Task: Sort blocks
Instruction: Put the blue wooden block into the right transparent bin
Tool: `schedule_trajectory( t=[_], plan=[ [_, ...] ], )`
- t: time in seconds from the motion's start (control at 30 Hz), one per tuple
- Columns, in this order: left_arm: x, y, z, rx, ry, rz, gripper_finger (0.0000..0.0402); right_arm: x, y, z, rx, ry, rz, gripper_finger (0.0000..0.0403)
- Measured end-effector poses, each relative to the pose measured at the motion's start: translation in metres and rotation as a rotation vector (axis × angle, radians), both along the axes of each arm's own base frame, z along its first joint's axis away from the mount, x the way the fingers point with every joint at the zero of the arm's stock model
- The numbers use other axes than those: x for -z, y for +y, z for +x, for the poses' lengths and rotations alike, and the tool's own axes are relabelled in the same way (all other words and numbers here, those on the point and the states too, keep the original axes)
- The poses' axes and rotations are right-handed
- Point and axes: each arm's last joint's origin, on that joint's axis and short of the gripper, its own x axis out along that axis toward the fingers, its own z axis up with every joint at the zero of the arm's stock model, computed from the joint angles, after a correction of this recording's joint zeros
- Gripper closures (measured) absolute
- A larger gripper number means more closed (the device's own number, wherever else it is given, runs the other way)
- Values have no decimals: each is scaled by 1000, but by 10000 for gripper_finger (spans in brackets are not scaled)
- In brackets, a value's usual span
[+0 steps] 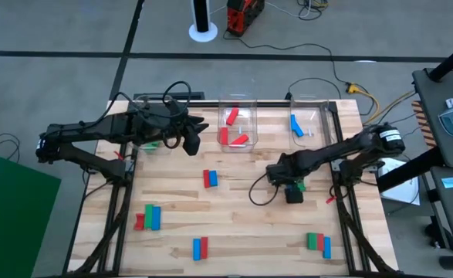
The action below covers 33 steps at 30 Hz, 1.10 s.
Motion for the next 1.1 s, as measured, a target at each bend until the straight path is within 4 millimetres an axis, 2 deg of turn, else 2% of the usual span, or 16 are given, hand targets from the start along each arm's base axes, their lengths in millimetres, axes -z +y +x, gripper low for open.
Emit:
schedule_trajectory(
  t=[0.1, 0.23, 0.37, 0.53, 0.7, 0.87, 1.1],
  plan=[
    [0, 0, 0, 2, 2, 5, 301, -30, -3, 9, 71, -132, -32, 124],
    [0, 0, 0, 4, 3, 8, 301, -68, -21, 11, 255, -325, -168, 124],
    [-1, 0, 0, 3, -8, 9, 301, -100, -51, -1, 527, -540, -262, 124],
    [-2, 0, 0, 3, -11, 9, 301, -119, -100, -27, 864, -689, -292, 124],
    [-6, 0, 0, 3, -28, 11, 301, -119, -143, -57, 1170, -713, -398, 124],
    [-7, 0, 0, 3, -31, 10, 301, -104, -173, -79, 1441, -668, -438, 123],
    [-7, 0, 0, -3, -37, -4, 301, -79, -196, -86, 1547, -545, -470, 113]
  ],
)
